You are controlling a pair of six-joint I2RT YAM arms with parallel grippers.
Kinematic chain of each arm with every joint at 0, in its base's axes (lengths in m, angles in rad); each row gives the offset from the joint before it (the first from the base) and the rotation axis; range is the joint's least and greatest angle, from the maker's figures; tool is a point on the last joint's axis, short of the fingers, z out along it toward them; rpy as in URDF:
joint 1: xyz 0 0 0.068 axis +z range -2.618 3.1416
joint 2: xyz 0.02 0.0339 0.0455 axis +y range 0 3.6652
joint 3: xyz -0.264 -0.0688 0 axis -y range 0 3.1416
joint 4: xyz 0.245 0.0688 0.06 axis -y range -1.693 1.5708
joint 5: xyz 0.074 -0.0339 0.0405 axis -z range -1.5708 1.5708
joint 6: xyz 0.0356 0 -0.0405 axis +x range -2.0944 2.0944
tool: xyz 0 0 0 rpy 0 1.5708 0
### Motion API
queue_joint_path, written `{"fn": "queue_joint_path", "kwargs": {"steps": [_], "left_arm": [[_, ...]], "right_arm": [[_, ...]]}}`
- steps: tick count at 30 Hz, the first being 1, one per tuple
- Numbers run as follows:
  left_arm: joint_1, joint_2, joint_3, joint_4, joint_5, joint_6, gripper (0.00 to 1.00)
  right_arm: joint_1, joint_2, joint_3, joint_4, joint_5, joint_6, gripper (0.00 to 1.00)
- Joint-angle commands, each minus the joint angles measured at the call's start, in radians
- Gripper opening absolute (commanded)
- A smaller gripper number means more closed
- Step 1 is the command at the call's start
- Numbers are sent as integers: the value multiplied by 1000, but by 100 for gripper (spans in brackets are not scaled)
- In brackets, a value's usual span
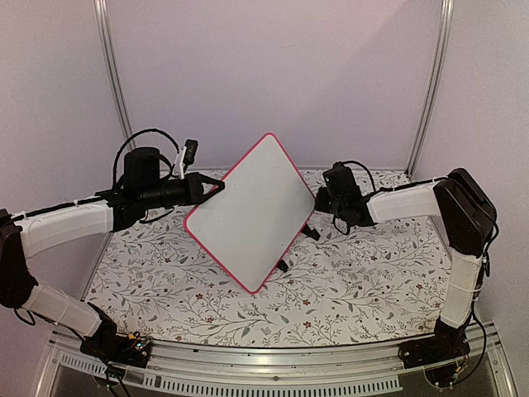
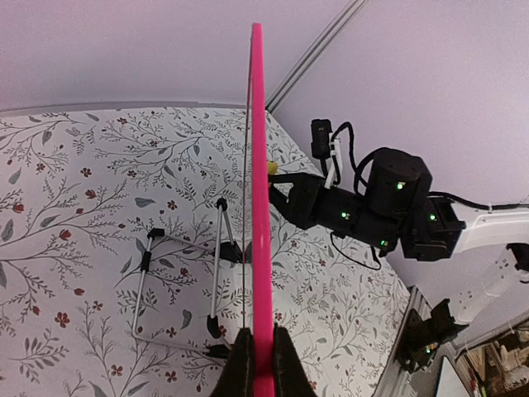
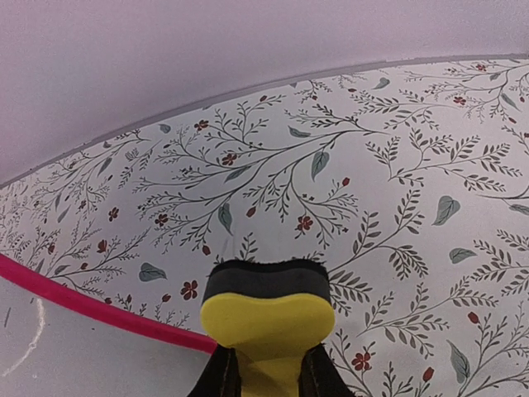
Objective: Erase the whiteboard
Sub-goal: Erase the whiteboard at the center of the board.
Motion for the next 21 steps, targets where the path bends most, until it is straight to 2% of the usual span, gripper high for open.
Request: {"fn": "queue_joint_path", "kwargs": {"steps": [1, 9, 15, 21], "left_arm": [[-10, -27, 3, 112, 87, 57, 0], [-10, -21, 5, 112, 87, 56, 0], [-10, -19, 5, 111, 87, 54, 0], [-10, -21, 5, 109, 86, 55, 0]], "right_arm": [[5, -14, -65, 131, -111, -41, 1], [46, -91, -172, 337, -247, -128, 2], [108, -111, -174, 390, -248, -221, 2], [125, -138, -194, 433, -303, -229, 2]]}}
